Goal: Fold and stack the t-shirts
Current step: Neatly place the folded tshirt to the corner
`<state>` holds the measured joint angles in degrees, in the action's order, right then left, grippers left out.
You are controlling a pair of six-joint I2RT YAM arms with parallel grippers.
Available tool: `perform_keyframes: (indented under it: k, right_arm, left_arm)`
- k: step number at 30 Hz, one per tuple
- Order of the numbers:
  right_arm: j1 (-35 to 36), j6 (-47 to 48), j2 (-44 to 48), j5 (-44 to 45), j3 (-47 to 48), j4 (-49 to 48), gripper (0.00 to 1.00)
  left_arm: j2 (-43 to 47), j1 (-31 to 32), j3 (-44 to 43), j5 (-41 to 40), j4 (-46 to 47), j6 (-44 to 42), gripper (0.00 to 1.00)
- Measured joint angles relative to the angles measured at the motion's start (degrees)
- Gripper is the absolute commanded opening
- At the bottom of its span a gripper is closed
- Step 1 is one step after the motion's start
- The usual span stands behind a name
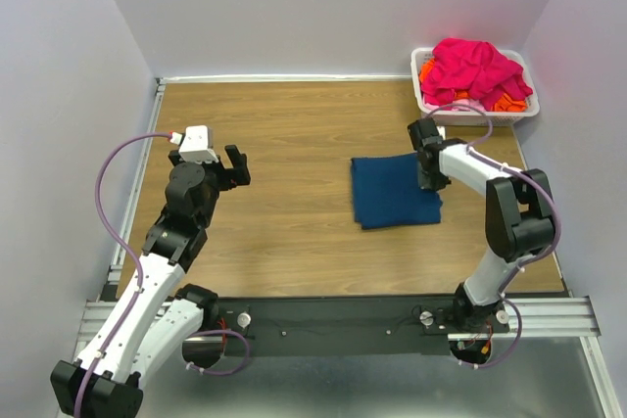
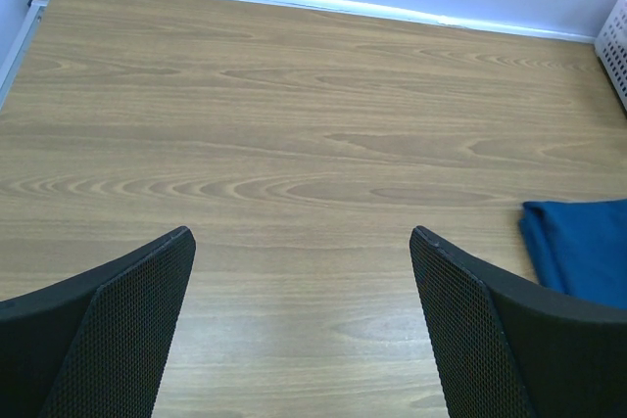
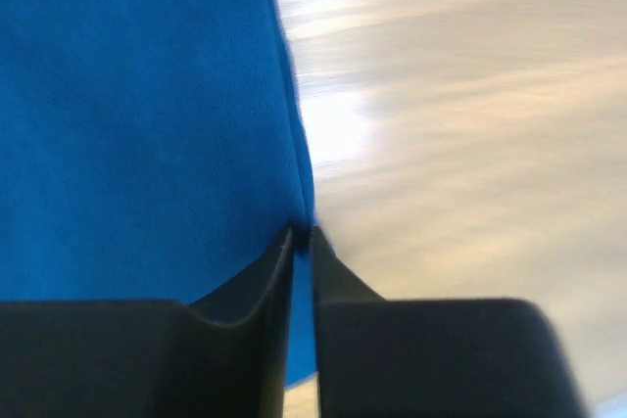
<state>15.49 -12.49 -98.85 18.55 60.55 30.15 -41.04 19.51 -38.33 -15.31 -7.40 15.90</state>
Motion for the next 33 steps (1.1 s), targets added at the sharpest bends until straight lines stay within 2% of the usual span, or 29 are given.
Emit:
perform_keyframes:
  k: [3,6,9,11,15,18,23,26,30,31,32,33]
  right_arm:
    - [-0.59,-0.96,-1.77,10.05,5.42,6.14,0.47]
    - [-0.02,-2.25,-2.86,12.46,13.14,10.14,0.61]
    - [4.07,-3.65,-1.73,12.46,18.6,11.76,0.64]
    - [9.42,-5.6,-1.33,10.51,21.2,12.02,0.65]
    - [18.03,-9.62,-2.67,6.47,22.08,12.24,0.66]
    - [22.21,-12.59,-6.47,5.38,22.08,12.79,0.67]
    - [25.18,-15.85,-13.35,4.5,21.7,13.77,0.67]
    - [26.16,-16.72,-15.19,4.55,21.22,14.23,0.63]
    - [26.97,-17.49,-15.78,5.75,20.79,14.47,0.47]
    - [27.23,-17.44,-15.8,6.49,20.5,14.38,0.42]
    - [27.34,-17.33,-15.8,7.93,19.98,14.36,0.29]
    - [27.41,-17.31,-15.8,8.96,19.58,14.38,0.21]
  left_arm:
    - [0.04,0.0,0.0,0.61,0.0,0.0,0.97]
    - [0.11,0.0,0.0,0.81,0.0,-0.02,0.97]
    - [0.35,0.0,0.0,0.81,0.0,0.0,0.97]
    - [0.44,0.0,0.0,0.81,0.0,-0.02,0.97]
    - [0.48,0.0,0.0,0.81,0.0,-0.02,0.97]
    - [0.48,0.0,0.0,0.81,-0.02,-0.02,0.97]
    - [0.48,0.0,0.0,0.79,0.0,-0.02,0.97]
    - [0.48,0.0,0.0,0.79,0.0,-0.02,0.97]
    - [0.48,0.0,0.0,0.79,-0.02,-0.02,0.97]
    - [0.48,0.0,0.0,0.79,0.0,-0.02,0.97]
    - [0.48,0.0,0.0,0.79,-0.02,-0.02,0.97]
    - [0.46,0.0,0.0,0.79,-0.02,-0.02,0.97]
